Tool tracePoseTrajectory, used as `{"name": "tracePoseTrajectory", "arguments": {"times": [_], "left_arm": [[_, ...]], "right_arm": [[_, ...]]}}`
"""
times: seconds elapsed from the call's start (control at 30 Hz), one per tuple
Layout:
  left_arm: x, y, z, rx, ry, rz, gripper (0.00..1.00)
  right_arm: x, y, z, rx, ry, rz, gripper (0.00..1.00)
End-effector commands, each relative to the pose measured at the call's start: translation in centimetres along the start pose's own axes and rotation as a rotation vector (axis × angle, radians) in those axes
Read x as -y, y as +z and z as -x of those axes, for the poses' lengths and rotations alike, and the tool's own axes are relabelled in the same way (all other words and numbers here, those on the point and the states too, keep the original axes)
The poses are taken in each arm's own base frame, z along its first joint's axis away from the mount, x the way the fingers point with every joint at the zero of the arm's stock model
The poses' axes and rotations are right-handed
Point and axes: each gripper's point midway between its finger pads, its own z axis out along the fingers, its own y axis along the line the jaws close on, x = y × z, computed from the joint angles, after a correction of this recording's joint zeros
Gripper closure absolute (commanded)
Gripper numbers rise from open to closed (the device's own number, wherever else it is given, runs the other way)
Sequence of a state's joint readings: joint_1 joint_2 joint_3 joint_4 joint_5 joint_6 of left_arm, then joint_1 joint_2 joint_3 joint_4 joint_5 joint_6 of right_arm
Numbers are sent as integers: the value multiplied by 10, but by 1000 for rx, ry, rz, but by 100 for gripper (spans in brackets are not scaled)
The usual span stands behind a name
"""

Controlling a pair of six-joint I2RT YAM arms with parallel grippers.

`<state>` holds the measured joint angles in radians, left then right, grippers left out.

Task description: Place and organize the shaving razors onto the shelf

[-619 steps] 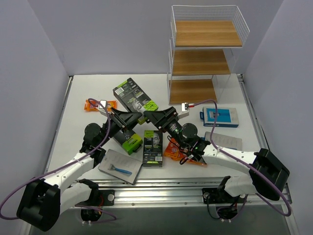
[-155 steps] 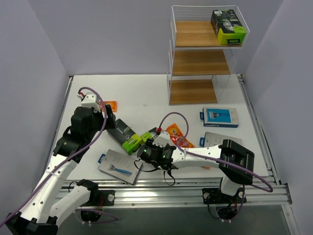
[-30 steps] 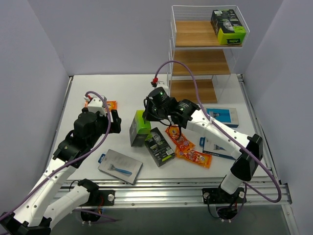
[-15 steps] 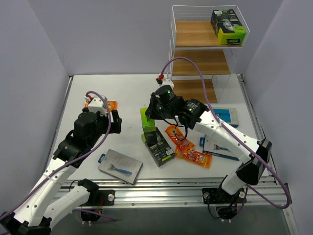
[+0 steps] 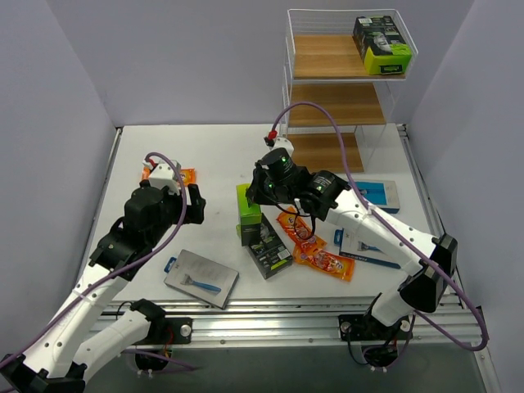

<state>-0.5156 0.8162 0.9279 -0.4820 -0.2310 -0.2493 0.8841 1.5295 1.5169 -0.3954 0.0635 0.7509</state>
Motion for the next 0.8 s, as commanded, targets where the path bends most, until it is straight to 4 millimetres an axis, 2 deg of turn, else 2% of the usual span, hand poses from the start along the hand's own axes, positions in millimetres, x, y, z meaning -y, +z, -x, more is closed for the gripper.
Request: {"name": "tracePoseTrajectory", "arguments": {"times": [0.0,0.3,0.5,0.77], "left_arm": [[5,0,8,25,10,-26,4],[7,0,7,24,10,-37,4],[9,0,7,21,11,-45,4],[9,-2,8,27,9,-50,4]], "right_arm": [[-5,-11,15,61,6,22,100],[6,-7,15,50,-30,-57,100],[16,-5,13,40,-52,-111,92],[24,5,3,6,-78,-161,89]]}}
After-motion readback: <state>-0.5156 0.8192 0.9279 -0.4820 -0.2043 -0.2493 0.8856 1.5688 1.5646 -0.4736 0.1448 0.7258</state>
